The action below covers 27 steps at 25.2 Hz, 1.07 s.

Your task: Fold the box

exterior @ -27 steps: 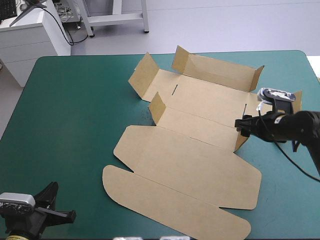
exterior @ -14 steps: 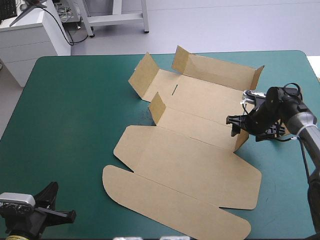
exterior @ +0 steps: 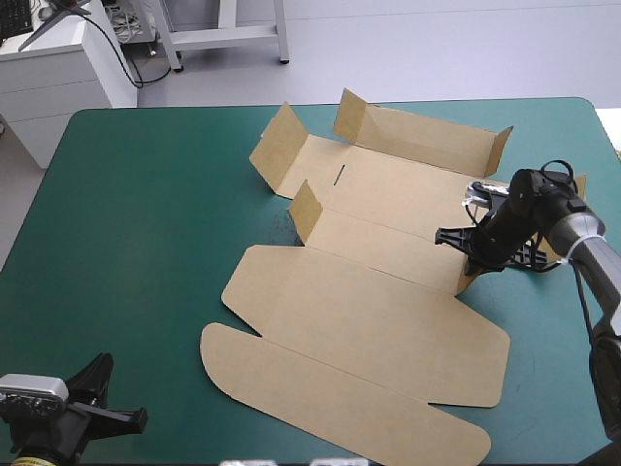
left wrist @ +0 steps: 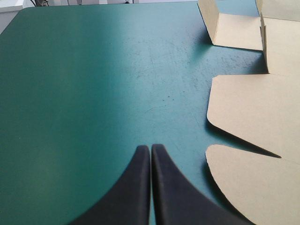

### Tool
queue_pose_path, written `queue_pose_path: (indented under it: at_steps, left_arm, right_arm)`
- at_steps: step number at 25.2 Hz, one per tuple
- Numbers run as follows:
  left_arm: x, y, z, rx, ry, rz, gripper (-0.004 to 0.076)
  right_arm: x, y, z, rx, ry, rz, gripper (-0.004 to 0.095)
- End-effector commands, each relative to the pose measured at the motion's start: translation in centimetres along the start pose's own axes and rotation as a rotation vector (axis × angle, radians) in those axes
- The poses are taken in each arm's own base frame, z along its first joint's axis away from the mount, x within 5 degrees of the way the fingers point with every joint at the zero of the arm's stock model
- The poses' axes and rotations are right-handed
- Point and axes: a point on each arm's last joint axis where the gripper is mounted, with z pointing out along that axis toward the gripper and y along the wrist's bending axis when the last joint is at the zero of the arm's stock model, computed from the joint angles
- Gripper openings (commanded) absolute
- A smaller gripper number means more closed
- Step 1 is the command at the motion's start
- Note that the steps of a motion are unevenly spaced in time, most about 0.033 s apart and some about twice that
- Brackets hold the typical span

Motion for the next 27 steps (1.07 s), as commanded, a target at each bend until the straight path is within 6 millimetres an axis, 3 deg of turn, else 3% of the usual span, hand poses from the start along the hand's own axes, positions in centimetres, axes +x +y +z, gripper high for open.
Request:
queue_pose_path:
  at_steps: [1, 6, 12, 17, 20, 27]
  left_arm:
    - [-1.6, -0.1, -0.5, 0.004, -0.095, -0.016, -0.0008]
    - [-1.6, -0.1, -0.5, 0.004, -0.095, -0.016, -0.0008]
    - [-1.6, -0.1, -0.5, 0.004, -0.095, -0.016, -0.0008]
    - [-1.6, -0.1, -0.5, 0.004, -0.095, -0.016, -0.0008]
    - [-1.6, -0.1, -0.5, 0.004, -0.095, -0.016, -0.0008]
    - [-1.6, -0.1, -0.5, 0.004, -0.095, -0.016, -0.0008]
  right_arm:
    - [-0.2, 0.2, -1.9, -0.018, -0.062, -0.048, -0.0009]
    - [-0.5, 0.6, -2.2, -0.048, -0.088, -0.095, -0.0008]
    - [-1.7, 2.5, -4.7, -0.079, -0.173, -0.195, -0.0008]
    - [-3.3, 5.6, -5.2, -0.100, -0.121, -0.365, -0.0008]
    - [-4.0, 9.5, -4.5, -0.121, -0.099, -0.574, -0.0008]
    - [-4.2, 15.5, -3.9, -0.125, -0.156, -1.036, -0.0019]
